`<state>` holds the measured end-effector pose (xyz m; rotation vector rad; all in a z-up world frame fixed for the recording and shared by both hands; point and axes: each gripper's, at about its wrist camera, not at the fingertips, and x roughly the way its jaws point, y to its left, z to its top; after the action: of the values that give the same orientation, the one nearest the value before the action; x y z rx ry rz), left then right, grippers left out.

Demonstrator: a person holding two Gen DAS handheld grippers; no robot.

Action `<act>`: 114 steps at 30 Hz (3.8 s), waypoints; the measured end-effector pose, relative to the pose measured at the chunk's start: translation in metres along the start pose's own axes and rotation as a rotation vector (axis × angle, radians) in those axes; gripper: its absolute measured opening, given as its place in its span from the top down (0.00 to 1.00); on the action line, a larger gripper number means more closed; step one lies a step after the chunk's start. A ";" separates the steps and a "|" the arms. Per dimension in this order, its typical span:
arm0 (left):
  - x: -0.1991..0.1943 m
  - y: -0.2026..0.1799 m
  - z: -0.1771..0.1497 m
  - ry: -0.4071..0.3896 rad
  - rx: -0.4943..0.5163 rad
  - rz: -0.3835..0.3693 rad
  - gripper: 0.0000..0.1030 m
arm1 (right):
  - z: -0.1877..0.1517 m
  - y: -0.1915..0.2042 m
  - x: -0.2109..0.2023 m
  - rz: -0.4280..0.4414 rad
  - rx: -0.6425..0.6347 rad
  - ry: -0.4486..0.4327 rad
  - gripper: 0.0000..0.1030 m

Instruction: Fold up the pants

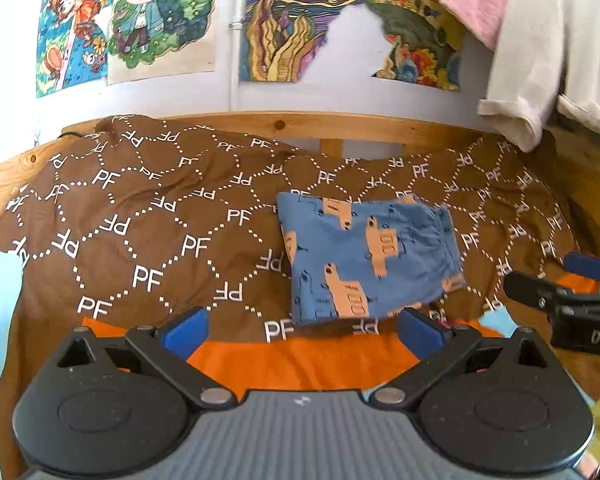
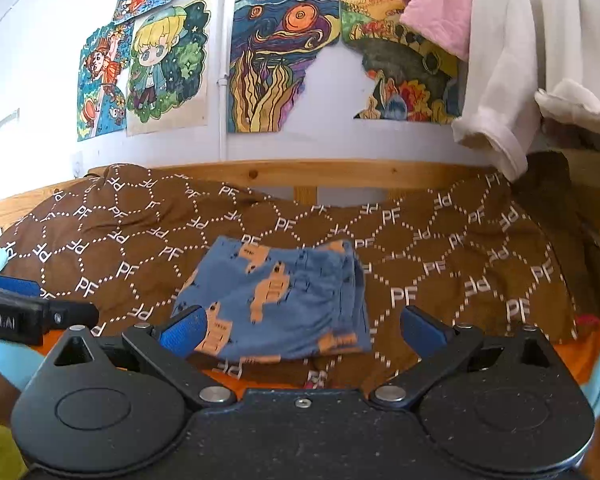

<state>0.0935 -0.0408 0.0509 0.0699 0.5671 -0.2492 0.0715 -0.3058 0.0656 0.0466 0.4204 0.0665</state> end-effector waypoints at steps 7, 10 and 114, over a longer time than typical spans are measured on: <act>-0.007 -0.001 -0.015 -0.009 0.001 0.001 0.00 | -0.013 0.004 -0.016 -0.039 0.011 -0.018 0.01; -0.006 0.002 -0.023 -0.021 -0.003 0.015 0.00 | -0.019 0.004 -0.021 -0.058 0.024 -0.028 0.01; 0.024 0.015 -0.052 0.075 -0.015 0.041 0.00 | -0.057 0.008 -0.002 -0.080 0.030 0.114 0.01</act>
<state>0.0897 -0.0245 -0.0059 0.0761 0.6414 -0.2027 0.0461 -0.2964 0.0153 0.0552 0.5370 -0.0162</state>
